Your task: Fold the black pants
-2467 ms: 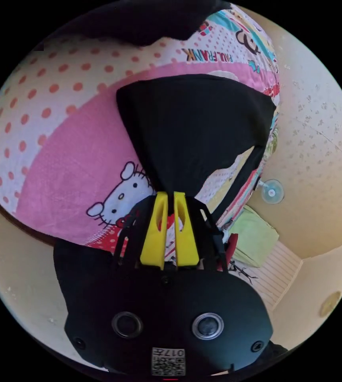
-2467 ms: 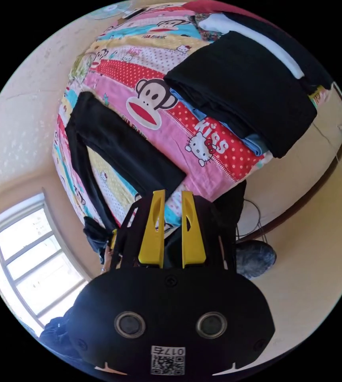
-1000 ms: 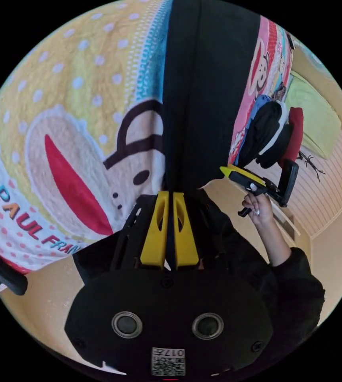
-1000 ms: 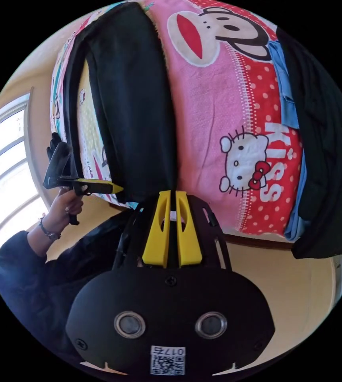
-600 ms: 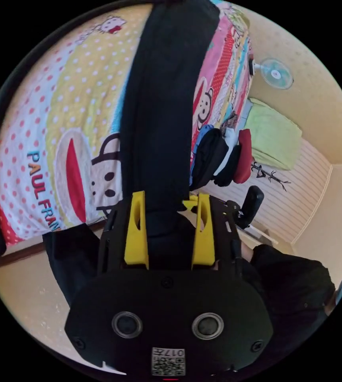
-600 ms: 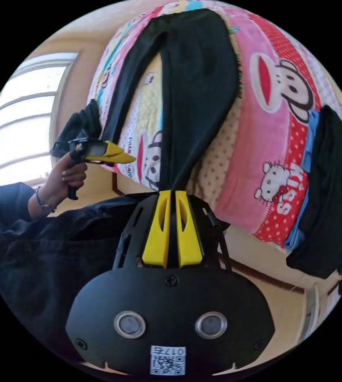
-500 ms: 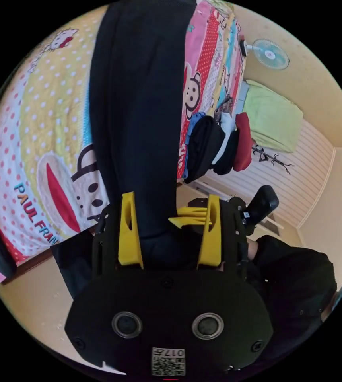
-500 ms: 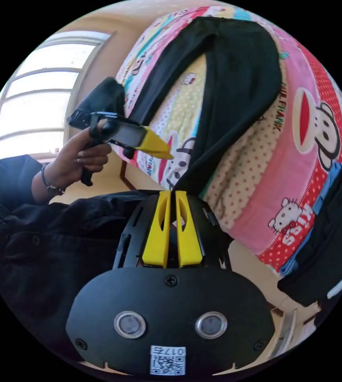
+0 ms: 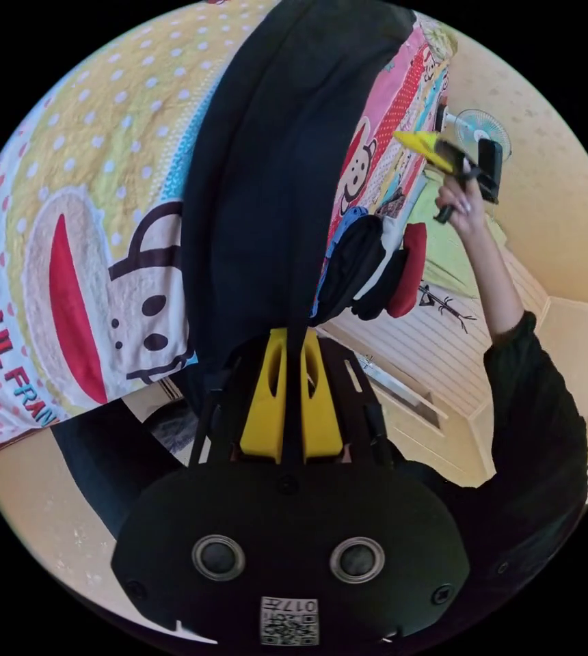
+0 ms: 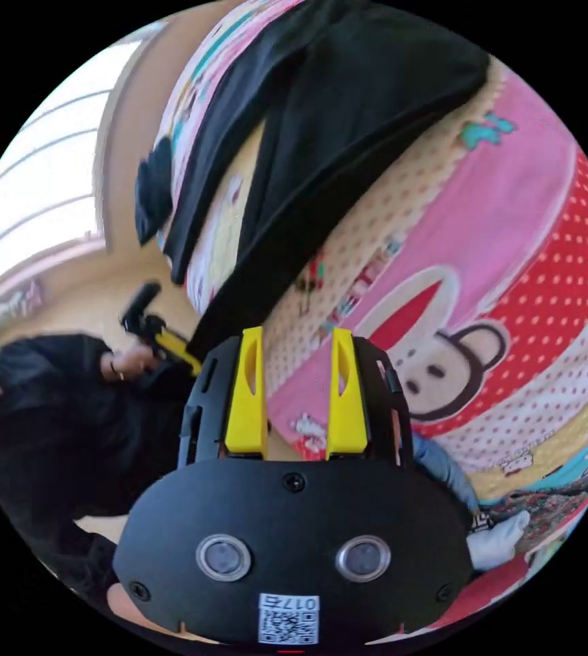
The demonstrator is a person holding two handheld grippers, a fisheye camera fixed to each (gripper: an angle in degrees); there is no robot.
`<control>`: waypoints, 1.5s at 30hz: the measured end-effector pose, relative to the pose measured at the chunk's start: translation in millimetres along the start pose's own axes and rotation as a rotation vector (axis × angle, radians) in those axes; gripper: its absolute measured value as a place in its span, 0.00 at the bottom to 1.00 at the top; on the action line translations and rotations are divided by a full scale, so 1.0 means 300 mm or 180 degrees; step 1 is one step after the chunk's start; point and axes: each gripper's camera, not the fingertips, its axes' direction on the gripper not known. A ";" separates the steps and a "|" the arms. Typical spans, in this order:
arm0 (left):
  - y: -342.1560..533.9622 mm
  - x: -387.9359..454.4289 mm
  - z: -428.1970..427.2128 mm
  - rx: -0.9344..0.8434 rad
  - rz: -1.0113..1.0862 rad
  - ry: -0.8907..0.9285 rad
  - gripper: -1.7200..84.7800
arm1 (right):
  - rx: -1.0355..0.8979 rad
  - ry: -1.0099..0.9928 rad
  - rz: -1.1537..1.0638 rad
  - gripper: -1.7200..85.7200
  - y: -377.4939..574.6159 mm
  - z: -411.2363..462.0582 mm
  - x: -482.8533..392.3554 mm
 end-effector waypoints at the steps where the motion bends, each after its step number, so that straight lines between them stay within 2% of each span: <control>1: 0.003 -0.004 -0.004 0.0012 0.0011 0.0047 0.04 | 0.0550 -0.0266 0.0273 0.18 -0.119 -0.099 0.089; 2: 0.012 -0.011 -0.017 0.0042 0.0057 0.0171 0.04 | 0.1080 -0.0464 0.0531 0.18 -0.218 -0.174 0.165; 5: 0.047 -0.039 -0.075 0.0174 0.0180 0.0574 0.03 | 0.2023 -0.0572 0.1000 0.19 -0.389 -0.247 0.259; 7: 0.074 -0.065 -0.127 0.0286 0.0232 0.0802 0.03 | 0.2266 -0.0639 0.1134 0.19 -0.463 -0.224 0.265; 9: 0.112 -0.101 -0.206 0.0441 0.0322 0.1089 0.02 | 0.2360 -0.0634 0.1357 0.19 -0.518 -0.181 0.250; 11: 0.134 -0.128 -0.263 0.0525 0.0396 0.1387 0.02 | 0.2575 -0.0356 0.1737 0.16 -0.528 -0.158 0.200; 15: 0.179 -0.164 -0.384 0.0607 0.0503 0.1724 0.02 | 0.2753 -0.0706 0.1717 0.09 -0.530 -0.163 0.150; 19: 0.248 -0.204 -0.500 0.0919 0.0551 0.2201 0.02 | 0.2898 -0.0850 0.1259 0.06 -0.609 -0.204 -0.022; 21: 0.296 -0.250 -0.573 0.1123 0.0507 0.2442 0.02 | 0.2825 -0.0809 0.0981 0.05 -0.697 -0.207 -0.135; 24: 0.353 -0.318 -0.671 0.1419 0.0373 0.2496 0.02 | 0.2560 -0.0591 0.0716 0.05 -0.887 -0.161 -0.334; 28: 0.407 -0.403 -0.812 0.1806 0.0278 0.2311 0.02 | 0.2366 -0.0467 0.0389 0.05 -1.142 -0.014 -0.547; 30: 0.429 -0.465 -0.900 0.2026 0.0168 0.2040 0.02 | 0.2368 -0.0530 0.0371 0.05 -1.228 0.063 -0.594; 34: 0.443 -0.547 -0.993 0.2301 -0.0057 0.1557 0.04 | 0.2537 -0.1440 0.0151 0.05 -1.321 0.229 -0.597; 36: 0.456 -0.577 -1.007 0.2476 -0.0266 0.1391 0.06 | 0.2322 -0.1345 0.0127 0.06 -1.315 0.282 -0.594; 40: 0.516 -0.555 -0.993 0.2915 -0.0498 0.0903 0.10 | 0.1705 -0.0696 -0.0223 0.11 -1.097 0.402 -0.630; 42: 0.530 -0.492 -0.998 0.3102 -0.0385 0.0346 0.14 | 0.1676 -0.0471 -0.0140 0.12 -0.913 0.475 -0.640; 45: 0.468 -0.428 -0.991 0.2939 -0.0135 -0.0169 0.16 | 0.1936 -0.0340 0.0360 0.14 -0.570 0.631 -0.635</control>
